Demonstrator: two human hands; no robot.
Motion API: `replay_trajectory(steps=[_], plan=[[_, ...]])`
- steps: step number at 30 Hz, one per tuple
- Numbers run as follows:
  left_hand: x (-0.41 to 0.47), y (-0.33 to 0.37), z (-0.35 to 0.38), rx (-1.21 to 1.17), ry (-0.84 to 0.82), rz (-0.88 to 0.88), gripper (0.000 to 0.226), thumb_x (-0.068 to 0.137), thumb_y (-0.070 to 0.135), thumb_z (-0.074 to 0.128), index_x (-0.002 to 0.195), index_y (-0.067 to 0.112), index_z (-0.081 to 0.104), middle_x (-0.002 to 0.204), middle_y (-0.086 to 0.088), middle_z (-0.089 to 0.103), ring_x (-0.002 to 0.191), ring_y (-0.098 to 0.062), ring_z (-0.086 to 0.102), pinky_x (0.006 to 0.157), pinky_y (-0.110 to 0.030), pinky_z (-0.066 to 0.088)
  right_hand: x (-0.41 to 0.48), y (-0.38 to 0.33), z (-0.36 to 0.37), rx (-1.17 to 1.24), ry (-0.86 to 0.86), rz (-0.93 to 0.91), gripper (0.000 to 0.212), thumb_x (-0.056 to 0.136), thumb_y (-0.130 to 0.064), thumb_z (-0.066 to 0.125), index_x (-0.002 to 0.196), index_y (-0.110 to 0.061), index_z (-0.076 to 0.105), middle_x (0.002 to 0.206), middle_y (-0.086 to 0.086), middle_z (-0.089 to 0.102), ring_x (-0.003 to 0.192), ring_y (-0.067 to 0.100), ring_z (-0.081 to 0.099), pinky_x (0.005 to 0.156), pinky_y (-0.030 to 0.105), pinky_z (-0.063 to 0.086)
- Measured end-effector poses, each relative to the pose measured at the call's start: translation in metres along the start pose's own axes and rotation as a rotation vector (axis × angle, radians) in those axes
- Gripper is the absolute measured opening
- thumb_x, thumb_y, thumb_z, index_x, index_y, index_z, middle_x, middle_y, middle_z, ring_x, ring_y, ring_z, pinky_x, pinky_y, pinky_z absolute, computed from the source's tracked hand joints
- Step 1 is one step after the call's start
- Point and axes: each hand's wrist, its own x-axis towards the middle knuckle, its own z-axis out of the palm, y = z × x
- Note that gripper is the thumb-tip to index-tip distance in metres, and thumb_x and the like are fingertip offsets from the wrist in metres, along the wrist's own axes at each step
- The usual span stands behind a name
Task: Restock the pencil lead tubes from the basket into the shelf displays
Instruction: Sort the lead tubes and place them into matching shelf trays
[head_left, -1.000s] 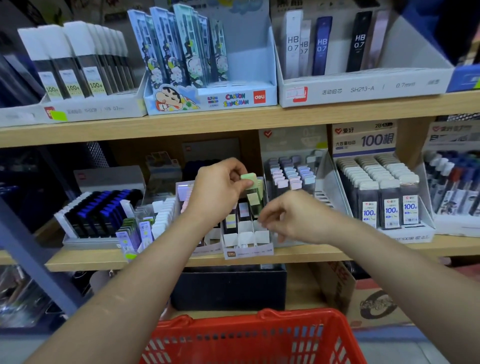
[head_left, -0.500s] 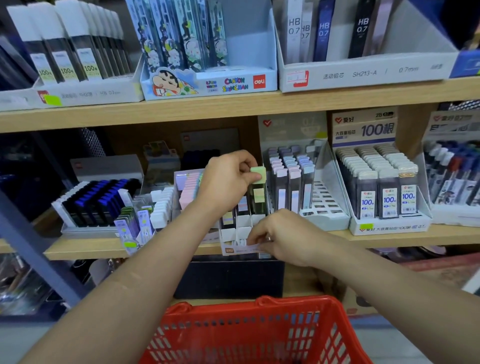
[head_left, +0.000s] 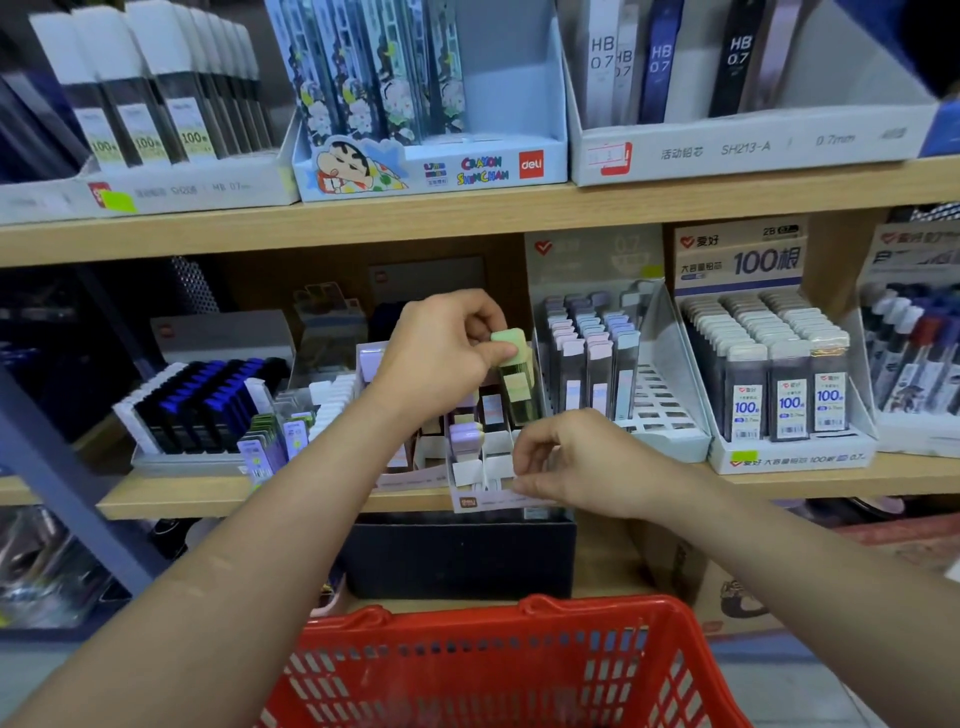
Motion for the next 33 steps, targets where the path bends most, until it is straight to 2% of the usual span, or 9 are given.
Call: replay_trajectory(steps=[4,7,10,15,19,23,26,29,33], plan=[[-0.003,0.001,0.009,0.063,-0.113,0.005,0.016,0.079,0.024,0.079,0.080,0.028,0.063,0.071,0.009,0.063,0.070,-0.007,0.061,0.062,-0.018,0.049,0.001,-0.005,0.004,0.004,0.092,0.038,0.022,0.081,-0.038,0.078,0.079,-0.023,0.062,0.073,-0.004,0.067,0.069,0.010,0.064,0.071,0.035,0.056],[-0.004,-0.003,0.019,0.084,-0.143,0.012,0.015,0.079,0.023,0.078,0.087,0.025,0.065,0.072,0.006,0.066,0.073,-0.009,0.063,0.070,-0.029,0.054,0.002,-0.008,0.006,0.007,0.109,0.050,0.025,0.081,-0.040,0.078,0.081,-0.022,0.060,0.070,-0.003,0.069,0.065,0.010,0.064,0.071,0.039,0.056],[0.000,-0.006,0.024,0.184,-0.110,0.101,0.015,0.078,0.027,0.078,0.090,0.022,0.071,0.078,0.008,0.062,0.085,-0.014,0.056,0.076,-0.034,0.049,0.001,-0.008,0.004,0.013,0.099,0.053,0.024,0.081,-0.039,0.077,0.084,-0.021,0.061,0.071,-0.004,0.070,0.065,0.008,0.064,0.072,0.038,0.056],[0.007,-0.003,0.024,0.289,-0.075,0.169,0.017,0.080,0.031,0.076,0.091,0.019,0.075,0.088,0.004,0.065,0.089,-0.013,0.053,0.078,-0.030,0.046,0.001,-0.004,-0.001,0.035,0.109,0.052,0.016,0.082,-0.034,0.077,0.087,-0.024,0.066,0.074,-0.007,0.068,0.069,0.006,0.066,0.071,0.032,0.057],[0.005,0.001,0.016,0.210,-0.120,0.131,0.017,0.082,0.028,0.075,0.098,0.021,0.073,0.085,0.008,0.064,0.083,-0.007,0.059,0.080,-0.029,0.051,0.000,-0.008,-0.009,0.072,0.108,0.026,0.016,0.084,-0.029,0.077,0.094,-0.023,0.065,0.078,-0.005,0.069,0.055,-0.006,0.058,0.056,0.012,0.042],[-0.002,0.008,-0.014,0.150,-0.191,0.115,0.007,0.088,0.029,0.068,0.092,0.027,0.073,0.084,0.016,0.066,0.080,0.003,0.060,0.074,-0.014,0.049,0.002,-0.010,-0.008,0.066,0.145,0.002,0.022,0.082,-0.033,0.077,0.093,-0.036,0.059,0.079,-0.008,0.069,0.075,0.000,0.064,0.073,0.024,0.052],[-0.016,0.011,-0.042,0.221,-0.381,0.125,0.013,0.086,0.040,0.067,0.091,0.029,0.071,0.084,0.014,0.067,0.079,0.001,0.061,0.071,-0.018,0.050,0.005,-0.011,-0.002,0.042,0.136,-0.006,0.023,0.083,-0.035,0.075,0.100,-0.033,0.059,0.081,-0.008,0.068,0.076,0.003,0.064,0.073,0.025,0.053],[-0.033,0.004,-0.040,0.510,-0.531,0.156,0.035,0.076,0.054,0.071,0.103,0.033,0.064,0.093,0.013,0.065,0.083,-0.003,0.058,0.071,-0.028,0.051,0.008,-0.013,-0.001,-0.088,0.069,-0.006,0.031,0.080,-0.045,0.076,0.104,-0.029,0.064,0.086,-0.010,0.068,0.077,0.002,0.062,0.072,0.026,0.051],[-0.038,-0.009,-0.026,0.612,-0.432,0.160,0.027,0.083,0.042,0.069,0.104,0.028,0.063,0.094,0.007,0.065,0.090,-0.018,0.058,0.068,-0.032,0.046,0.009,-0.022,0.000,-0.293,-0.053,-0.024,0.040,0.075,-0.052,0.077,0.105,-0.026,0.069,0.095,-0.011,0.067,0.089,0.007,0.062,0.080,0.032,0.053]])
